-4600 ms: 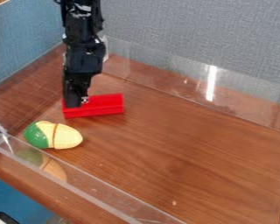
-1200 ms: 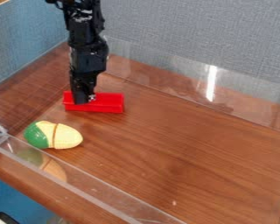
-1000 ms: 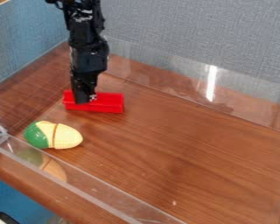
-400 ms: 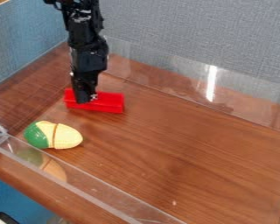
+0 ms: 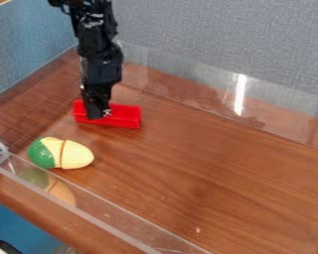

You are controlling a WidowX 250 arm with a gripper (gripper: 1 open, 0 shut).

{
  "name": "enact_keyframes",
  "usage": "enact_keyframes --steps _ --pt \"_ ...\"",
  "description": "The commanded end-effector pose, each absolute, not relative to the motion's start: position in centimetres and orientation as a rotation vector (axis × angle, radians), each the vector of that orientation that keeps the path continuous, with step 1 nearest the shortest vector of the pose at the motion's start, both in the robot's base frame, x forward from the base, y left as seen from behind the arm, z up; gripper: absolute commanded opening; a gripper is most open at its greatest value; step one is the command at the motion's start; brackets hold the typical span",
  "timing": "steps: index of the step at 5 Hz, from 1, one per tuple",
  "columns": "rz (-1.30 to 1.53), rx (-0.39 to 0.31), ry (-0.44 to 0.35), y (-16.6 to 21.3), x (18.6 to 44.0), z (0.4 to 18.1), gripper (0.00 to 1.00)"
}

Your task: Put the red object to the right side of the table

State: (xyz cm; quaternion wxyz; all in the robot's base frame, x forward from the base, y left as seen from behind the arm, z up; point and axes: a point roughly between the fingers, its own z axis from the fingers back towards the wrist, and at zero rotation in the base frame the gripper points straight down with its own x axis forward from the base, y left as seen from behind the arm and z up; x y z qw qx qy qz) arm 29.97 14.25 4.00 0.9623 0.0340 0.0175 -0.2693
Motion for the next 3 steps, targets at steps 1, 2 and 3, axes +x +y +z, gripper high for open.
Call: enact_keyframes --steps 1,2,3 --pt "-0.524 0.087 0.004 14.84 30.02 4.99 0.00" --pt "-0.521 0.083 -0.001 14.74 29.92 5.00 0.00" --pt "-0.517 0.081 -0.001 14.67 29.91 4.86 1.00"
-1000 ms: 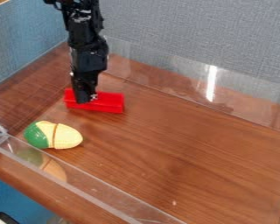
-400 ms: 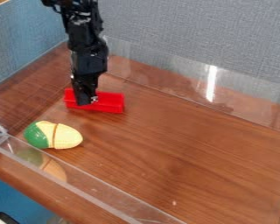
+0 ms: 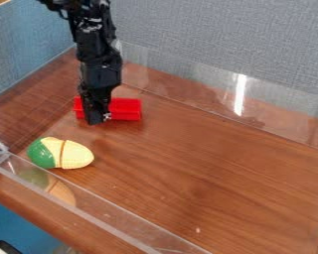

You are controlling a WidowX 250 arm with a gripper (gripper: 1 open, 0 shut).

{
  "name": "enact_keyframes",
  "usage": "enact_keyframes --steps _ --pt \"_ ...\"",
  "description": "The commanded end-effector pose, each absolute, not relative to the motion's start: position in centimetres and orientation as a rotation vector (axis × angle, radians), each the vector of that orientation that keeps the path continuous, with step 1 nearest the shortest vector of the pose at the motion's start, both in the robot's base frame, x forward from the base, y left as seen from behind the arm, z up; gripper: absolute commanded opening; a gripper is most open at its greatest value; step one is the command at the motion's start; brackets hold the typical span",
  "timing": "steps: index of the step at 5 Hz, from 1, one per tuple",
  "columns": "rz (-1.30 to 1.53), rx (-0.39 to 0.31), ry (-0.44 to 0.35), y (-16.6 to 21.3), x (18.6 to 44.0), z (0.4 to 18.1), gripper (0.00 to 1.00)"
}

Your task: Put the red object to the right side of the table

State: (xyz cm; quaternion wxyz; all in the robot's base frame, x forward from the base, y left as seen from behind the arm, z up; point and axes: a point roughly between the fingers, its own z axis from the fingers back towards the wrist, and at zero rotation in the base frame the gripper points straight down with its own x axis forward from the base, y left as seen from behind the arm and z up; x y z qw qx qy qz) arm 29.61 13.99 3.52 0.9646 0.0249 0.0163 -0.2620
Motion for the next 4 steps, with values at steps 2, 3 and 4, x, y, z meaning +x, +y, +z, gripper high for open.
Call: enact_keyframes --steps 2,3,4 --pt "-0.508 0.076 -0.009 14.42 29.91 4.92 1.00" --pt "-0.507 0.079 -0.023 14.20 30.06 5.57 1.00" --pt "-0.511 0.076 -0.027 14.09 30.46 5.19 0.00"
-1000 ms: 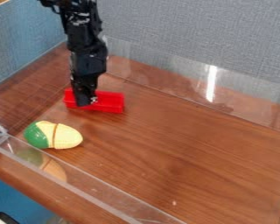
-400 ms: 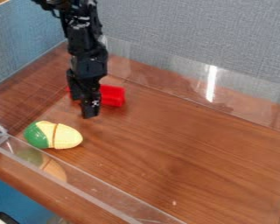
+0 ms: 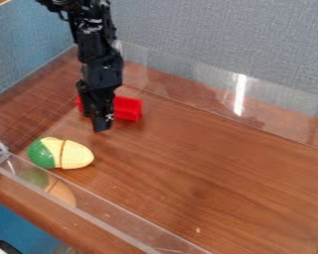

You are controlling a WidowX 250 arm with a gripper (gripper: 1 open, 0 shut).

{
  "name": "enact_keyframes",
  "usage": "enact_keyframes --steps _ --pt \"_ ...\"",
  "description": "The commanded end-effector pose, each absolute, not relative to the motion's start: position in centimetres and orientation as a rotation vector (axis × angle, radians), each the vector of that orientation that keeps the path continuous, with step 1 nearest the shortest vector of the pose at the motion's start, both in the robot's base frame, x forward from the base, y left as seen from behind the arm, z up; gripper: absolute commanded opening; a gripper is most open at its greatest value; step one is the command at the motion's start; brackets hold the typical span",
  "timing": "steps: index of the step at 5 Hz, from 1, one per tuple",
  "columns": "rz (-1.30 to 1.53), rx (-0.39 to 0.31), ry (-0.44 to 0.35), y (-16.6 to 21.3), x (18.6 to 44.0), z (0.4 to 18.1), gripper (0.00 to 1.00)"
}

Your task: Put the red object to the right side of the table

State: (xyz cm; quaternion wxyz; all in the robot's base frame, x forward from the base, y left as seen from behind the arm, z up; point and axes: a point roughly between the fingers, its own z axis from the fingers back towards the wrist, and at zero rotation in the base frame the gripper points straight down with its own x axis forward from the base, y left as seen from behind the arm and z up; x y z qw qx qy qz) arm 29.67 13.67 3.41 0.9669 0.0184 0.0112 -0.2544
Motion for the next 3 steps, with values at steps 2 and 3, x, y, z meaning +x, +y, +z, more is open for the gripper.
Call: enact_keyframes --steps 2,3 --pt "-0.513 0.097 -0.048 13.5 30.2 6.7 0.00" --pt "-0.513 0.117 -0.063 13.2 30.0 8.0 0.00"
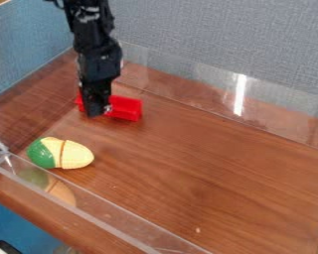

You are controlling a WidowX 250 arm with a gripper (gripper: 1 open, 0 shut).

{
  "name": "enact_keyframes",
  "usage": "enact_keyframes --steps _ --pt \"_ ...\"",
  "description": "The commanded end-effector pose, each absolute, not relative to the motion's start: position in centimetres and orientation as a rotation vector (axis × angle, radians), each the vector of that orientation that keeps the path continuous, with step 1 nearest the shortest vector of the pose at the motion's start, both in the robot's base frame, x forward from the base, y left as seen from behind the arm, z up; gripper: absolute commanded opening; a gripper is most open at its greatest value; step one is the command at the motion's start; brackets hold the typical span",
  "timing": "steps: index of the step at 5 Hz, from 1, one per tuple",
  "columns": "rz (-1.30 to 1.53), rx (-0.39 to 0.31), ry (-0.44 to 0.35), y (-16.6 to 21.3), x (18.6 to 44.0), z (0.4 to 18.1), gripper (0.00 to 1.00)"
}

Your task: Put the red object to the right side of the table

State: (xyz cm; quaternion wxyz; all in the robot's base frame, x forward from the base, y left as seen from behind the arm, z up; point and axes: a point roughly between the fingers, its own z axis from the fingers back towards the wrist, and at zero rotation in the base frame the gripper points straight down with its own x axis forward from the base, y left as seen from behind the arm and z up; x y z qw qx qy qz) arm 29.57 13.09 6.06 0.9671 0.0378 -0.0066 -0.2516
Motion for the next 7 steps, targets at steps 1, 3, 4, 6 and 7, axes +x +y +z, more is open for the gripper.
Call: enact_keyframes --steps 1,3,4,6,7 --pt "-0.513 0.148 -0.085 12.9 30.0 10.3 0.00" --pt "-0.556 0.175 -0.101 13.2 31.2 11.2 1.00" --pt "-0.592 0.171 -0.093 13.9 31.9 10.0 1.00" --pt "-0.608 0.158 -0.068 14.1 32.9 7.1 1.00" --pt "-0.610 0.149 -0.058 14.3 33.4 5.8 1.00"
